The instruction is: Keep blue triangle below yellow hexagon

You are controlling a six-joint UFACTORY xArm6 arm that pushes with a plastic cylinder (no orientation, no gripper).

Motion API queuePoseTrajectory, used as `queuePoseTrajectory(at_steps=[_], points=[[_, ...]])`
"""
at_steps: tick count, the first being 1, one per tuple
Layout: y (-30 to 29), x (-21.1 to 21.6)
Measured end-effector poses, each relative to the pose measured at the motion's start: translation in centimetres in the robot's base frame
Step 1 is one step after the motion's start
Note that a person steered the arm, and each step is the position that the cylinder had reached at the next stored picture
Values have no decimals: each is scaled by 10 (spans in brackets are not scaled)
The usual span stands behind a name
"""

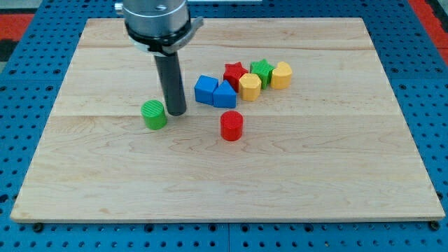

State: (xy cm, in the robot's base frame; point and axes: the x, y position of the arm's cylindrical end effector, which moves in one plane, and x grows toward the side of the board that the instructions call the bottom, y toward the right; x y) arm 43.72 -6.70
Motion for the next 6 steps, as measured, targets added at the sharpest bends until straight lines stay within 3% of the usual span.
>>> queuePoseTrajectory(at_steps=[1,3,5,6], points=[[-5,14],[-146,8],[7,-26],[84,-17]])
